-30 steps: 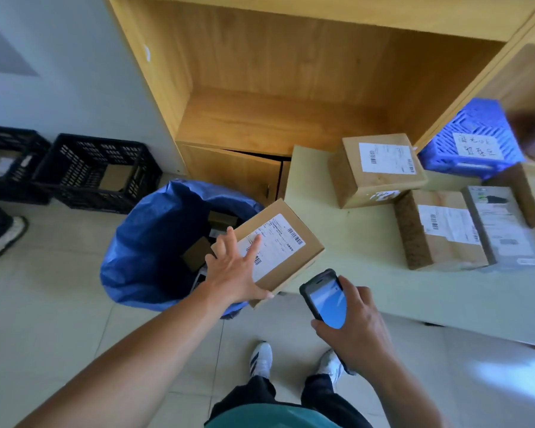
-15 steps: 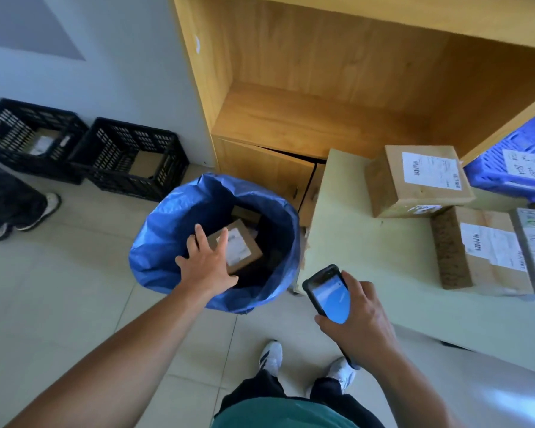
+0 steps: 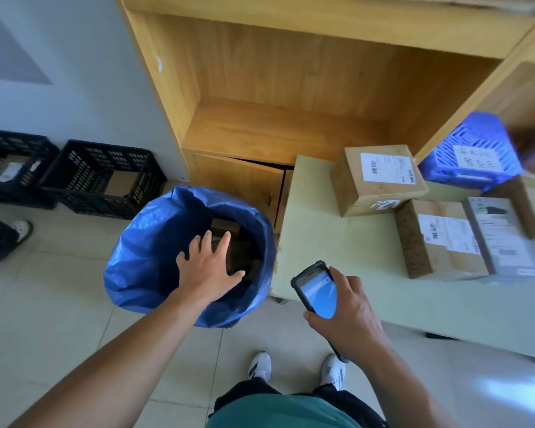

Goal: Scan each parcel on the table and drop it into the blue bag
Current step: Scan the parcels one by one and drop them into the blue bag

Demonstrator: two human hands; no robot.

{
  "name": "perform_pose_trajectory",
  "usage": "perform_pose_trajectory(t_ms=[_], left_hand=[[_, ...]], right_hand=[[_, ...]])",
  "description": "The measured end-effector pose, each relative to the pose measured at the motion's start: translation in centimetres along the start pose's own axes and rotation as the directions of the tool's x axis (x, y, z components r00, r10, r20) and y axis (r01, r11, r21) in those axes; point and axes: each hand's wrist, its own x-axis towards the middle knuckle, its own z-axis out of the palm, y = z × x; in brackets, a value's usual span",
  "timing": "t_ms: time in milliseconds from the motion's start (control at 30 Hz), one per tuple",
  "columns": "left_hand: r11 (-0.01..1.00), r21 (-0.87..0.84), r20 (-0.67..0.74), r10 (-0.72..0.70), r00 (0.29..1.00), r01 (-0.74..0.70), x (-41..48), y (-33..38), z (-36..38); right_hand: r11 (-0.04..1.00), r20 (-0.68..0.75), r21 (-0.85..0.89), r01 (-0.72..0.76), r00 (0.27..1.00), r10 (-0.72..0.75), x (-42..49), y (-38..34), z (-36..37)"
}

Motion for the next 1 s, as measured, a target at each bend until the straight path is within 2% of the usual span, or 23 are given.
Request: perform_pose_trajectory(t_ms=[233,367,633,800,933,1000], left_hand=[[0.974,0.014,-0.061,0.226,0.972,-0.226,2.4,9.2,-1.2],[0.937,-0.011,0.015,0.349,0.937,-0.348,2.9,16.7,-0.9],[0.888,-0.009,0.094,0.459,0.883,-0.461,4.8,34.4,1.2],[0.871,-0.046,0.040,0.491,0.870,-0.489,5.1,45.1,3.3],[0.829,0.007,-0.018,0.560,0.828,-0.560,5.0,51.4,5.0],[0.813,0.057,0.068,0.576,0.814,-0.580,5.0,53.2,6.3]], right_hand=[[0.995,-0.080,0.066,-0.074,0.994,0.079,0.3,6.4,-3.7],[0.984,-0.121,0.110,-0.142,0.980,0.155,0.9,11.6,-6.5],[0.946,-0.165,0.211,-0.245,0.945,0.282,2.7,24.0,-12.4],[0.917,-0.146,0.243,-0.316,0.923,0.357,3.7,31.8,-15.3],[0.908,-0.141,0.260,-0.329,0.917,0.373,4.5,36.4,-17.1],[0.907,-0.116,0.263,-0.329,0.922,0.369,5.2,38.0,-17.7]])
